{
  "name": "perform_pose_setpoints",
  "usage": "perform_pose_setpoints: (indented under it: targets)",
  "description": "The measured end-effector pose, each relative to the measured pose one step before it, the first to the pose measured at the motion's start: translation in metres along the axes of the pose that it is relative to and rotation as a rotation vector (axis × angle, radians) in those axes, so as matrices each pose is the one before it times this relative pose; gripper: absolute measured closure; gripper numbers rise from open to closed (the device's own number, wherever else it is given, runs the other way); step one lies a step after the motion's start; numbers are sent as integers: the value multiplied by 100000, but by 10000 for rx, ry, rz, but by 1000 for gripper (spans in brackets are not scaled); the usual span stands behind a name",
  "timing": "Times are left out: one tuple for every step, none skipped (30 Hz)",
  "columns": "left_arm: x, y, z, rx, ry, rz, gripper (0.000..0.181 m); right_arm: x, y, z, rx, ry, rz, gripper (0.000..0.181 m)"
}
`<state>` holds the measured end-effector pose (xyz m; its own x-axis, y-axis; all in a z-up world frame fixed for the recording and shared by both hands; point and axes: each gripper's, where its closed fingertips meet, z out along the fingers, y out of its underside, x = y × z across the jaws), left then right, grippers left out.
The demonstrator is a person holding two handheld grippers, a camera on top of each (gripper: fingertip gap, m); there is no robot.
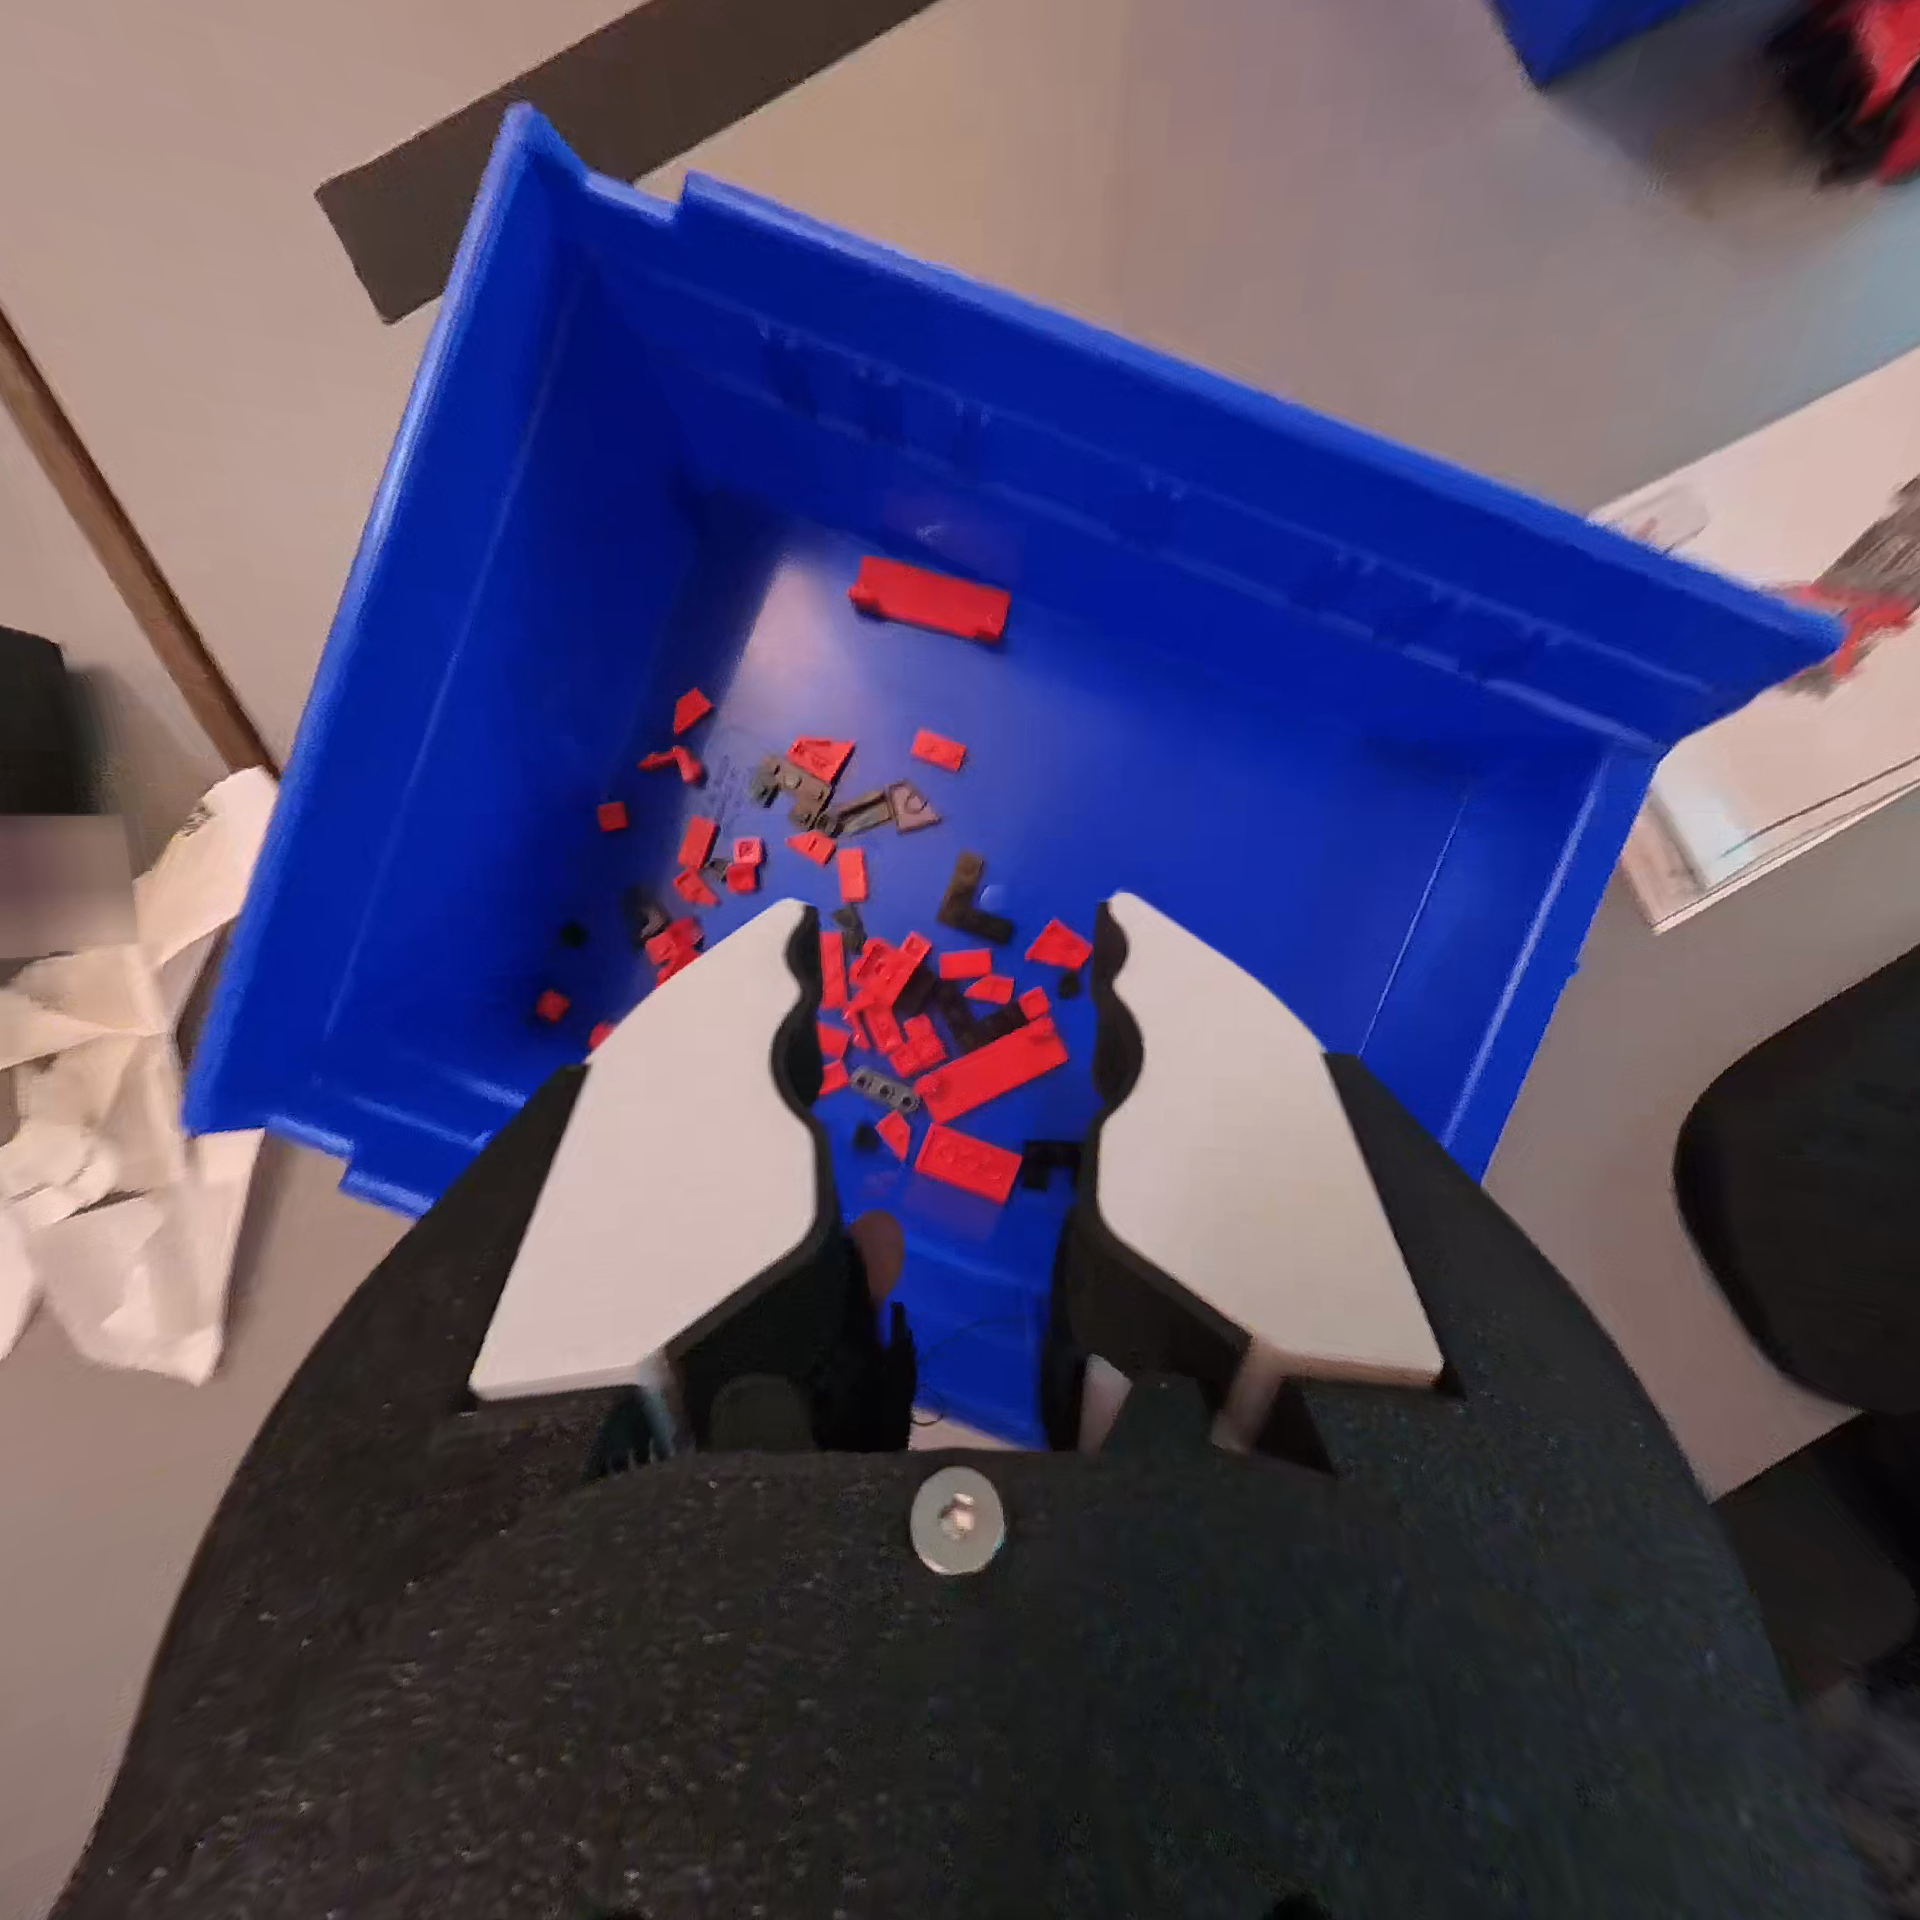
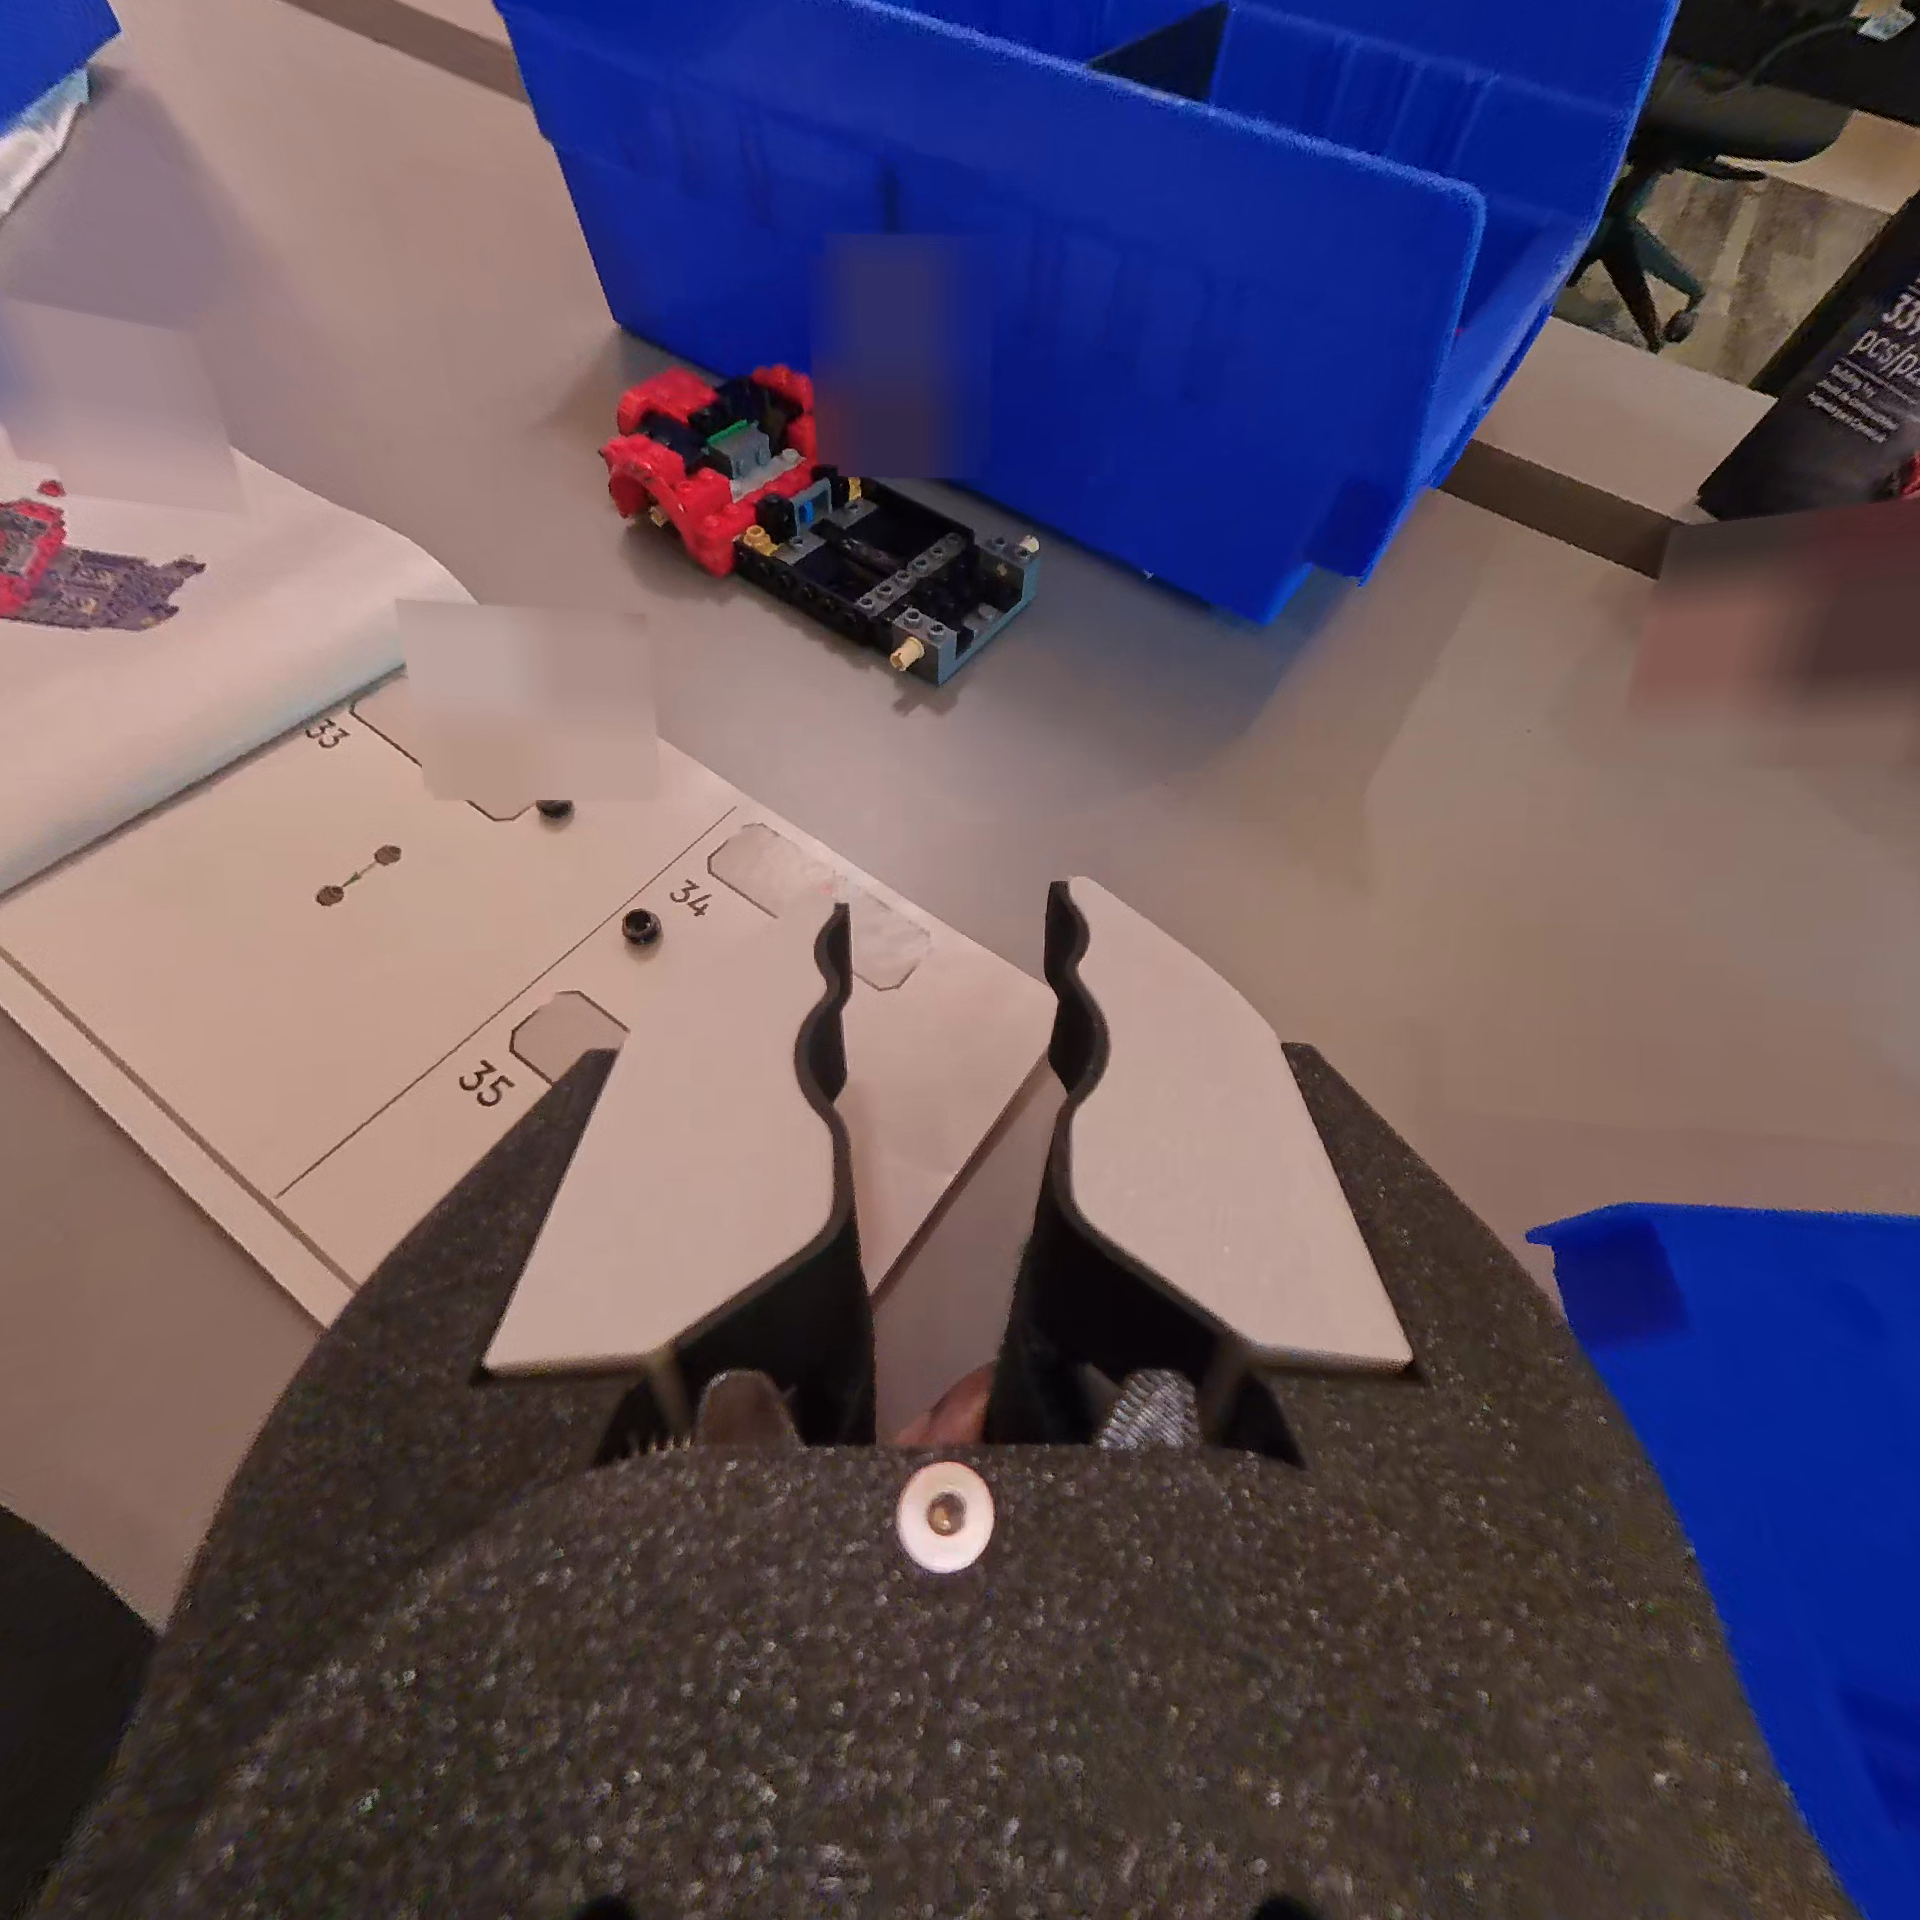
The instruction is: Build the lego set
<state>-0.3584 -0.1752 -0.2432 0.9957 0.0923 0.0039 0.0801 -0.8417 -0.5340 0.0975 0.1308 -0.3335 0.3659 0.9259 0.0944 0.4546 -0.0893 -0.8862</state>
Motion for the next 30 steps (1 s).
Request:
perform_pose_setpoints:
  targets:
    - [-40, -164, 119, 122, 178, -109, 136, -75, 104, 82, -84, 15, -143, 145]
    - [-44, -46, 122, 42, 161, -8, 141, -93, 112, 91, -90, 3, -147, 145]
    - [-61, 31, 103, -9, 126, 62, 148, -87, 98, 70, -78, 6, -133, 145]
    - [-81, 47, 71, -6, 77, 80, 157, -79, 47, 38, -42, 15, -112, 145]
    - [-86, -9, 32, 41, 43, 96, 171, -61, 20, 2, -21, 1, -88, 145]
    - [-14, -37, 15, 75, 39, 143, 181, -70, 46, -6, -36, -22, -43, 146]
    - [64, 26, 20, 29, 47, 161, 181, -38, 56, 0, -34, -30, 16, 147]
    - [129, 229, 38, -112, 74, 140, 181, 10, 37, 11, -21, -20, 57, 147]
    - [166, 374, 88, -225, 70, 132, 181, 62, 8, 10, -6, -7, 73, 147]
    - [87, 434, 146, -264, -5, 130, 181, 70, 8, 0, 1, -4, 76, 147]
    - [-46, 442, 181, -277, -97, 93, 180, 59, 0, 2, 4, -2, 66, 147]
    - [-191, 440, 208, -286, -175, 23, 169, 36, -4, -9, 9, -6, 37, 148]
    - [-314, 445, 232, -300, -231, -34, 153, -4, -11, -6, 5, -9, 9, 148]
    - [-400, 438, 221, -301, -256, -57, 145, -28, 7, 10, -5, -8, -13, 148]
    - [-364, 402, 217, -276, -227, -28, 146, -34, 19, 2, -17, -6, -32, 148]
    - [-149, 321, 224, -225, -92, 50, 150, -33, 28, 17, -26, -5, -42, 148]
    - [158, 256, 216, -175, 96, 155, 172, -49, 23, 17, -21, -10, -42, 148]
    - [316, 163, 168, -132, 197, 231, 181, -23, 3, 11, -6, 5, -27, 148]
    - [95, 13, 100, -56, 48, 128, 181, -8, -7, -8, 10, -2, -14, 148]
    - [-159, -118, 23, 7, -107, -21, 181, -5, -7, -24, 11, -4, 2, 148]
    - [-266, -212, -50, 68, -156, -83, 181, 25, -4, -16, 7, 4, 15, 148]
    - [-347, -269, -109, 117, -192, -88, 181, 35, 2, -18, 6, -1, 22, 148]
    - [-452, -249, -113, 107, -243, -80, 180, 21, 5, -8, 7, 0, 24, 148]
    - [-517, -85, -75, 2, -285, -78, 173, 31, -3, -16, 9, -6, 19, 148]
    - [-398, 106, -28, -131, -218, -53, 158, 3, -8, -9, 6, -9, 17, 148]
    - [-229, 156, 35, -177, -118, -41, 143, 2, 4, -1, 0, -13, 6, 149]
    - [-69, 155, 73, -154, -41, -32, 136, -18, 13, 8, -7, -15, -8, 149]
    - [50, 96, 82, -106, 14, -6, 135, -21, 17, 12, -18, -10, -17, 149]
    - [102, 70, 95, -72, 43, 14, 133, -21, 35, 15, -28, -4, -26, 149]
    - [41, 87, 102, -76, 10, 13, 133, 2, 30, 17, -25, 10, -34, 149]
